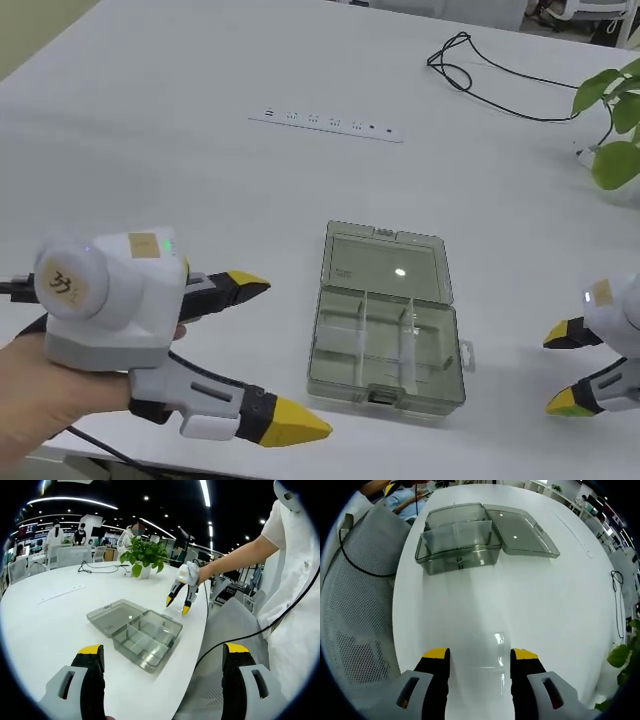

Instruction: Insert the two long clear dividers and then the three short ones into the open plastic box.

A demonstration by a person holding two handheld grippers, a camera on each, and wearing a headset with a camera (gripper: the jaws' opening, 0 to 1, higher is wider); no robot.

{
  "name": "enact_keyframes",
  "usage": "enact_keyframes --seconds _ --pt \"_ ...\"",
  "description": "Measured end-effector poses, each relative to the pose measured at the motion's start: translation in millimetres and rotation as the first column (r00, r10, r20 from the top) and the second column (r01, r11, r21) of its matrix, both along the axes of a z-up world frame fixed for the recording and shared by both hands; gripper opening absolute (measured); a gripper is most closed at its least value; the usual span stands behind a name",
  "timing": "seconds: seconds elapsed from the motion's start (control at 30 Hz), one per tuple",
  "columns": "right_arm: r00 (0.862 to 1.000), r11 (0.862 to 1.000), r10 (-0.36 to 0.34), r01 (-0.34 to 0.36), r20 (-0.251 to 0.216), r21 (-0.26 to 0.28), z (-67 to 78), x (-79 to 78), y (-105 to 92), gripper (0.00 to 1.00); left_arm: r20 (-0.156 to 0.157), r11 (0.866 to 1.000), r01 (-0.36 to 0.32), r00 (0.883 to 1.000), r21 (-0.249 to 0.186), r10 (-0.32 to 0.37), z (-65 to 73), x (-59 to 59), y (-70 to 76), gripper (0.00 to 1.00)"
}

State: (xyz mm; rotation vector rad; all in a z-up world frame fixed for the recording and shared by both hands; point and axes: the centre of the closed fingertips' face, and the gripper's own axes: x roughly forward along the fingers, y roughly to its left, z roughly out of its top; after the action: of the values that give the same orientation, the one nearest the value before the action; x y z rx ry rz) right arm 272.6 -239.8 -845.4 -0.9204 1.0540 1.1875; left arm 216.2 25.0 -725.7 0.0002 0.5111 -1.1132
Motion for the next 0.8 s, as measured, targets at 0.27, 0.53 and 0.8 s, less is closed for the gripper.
enact_keyframes --seconds 0.27,0.53,0.8 --pt "1.0 1.0 0.0 0.0 -0.01 -0.009 -3.2 2.7 -1.8 0.46 0.0 1.0 -0.007 1.0 -0.004 0.007 0.2 1.7 1.8 1.0" --pt "1.0 1.0 0.012 -0.012 -0.009 -0.019 -5.2 6.2 -7.1 0.39 0.003 1.0 -0.008 1.0 -0.009 0.008 1.2 2.1 1.9 1.0" --pt "1.0 0.999 0.021 -0.021 -0.006 -0.03 -4.7 3.9 -6.7 0.33 0.004 1.0 -0.006 1.0 -0.01 0.006 1.7 0.8 1.6 1.0"
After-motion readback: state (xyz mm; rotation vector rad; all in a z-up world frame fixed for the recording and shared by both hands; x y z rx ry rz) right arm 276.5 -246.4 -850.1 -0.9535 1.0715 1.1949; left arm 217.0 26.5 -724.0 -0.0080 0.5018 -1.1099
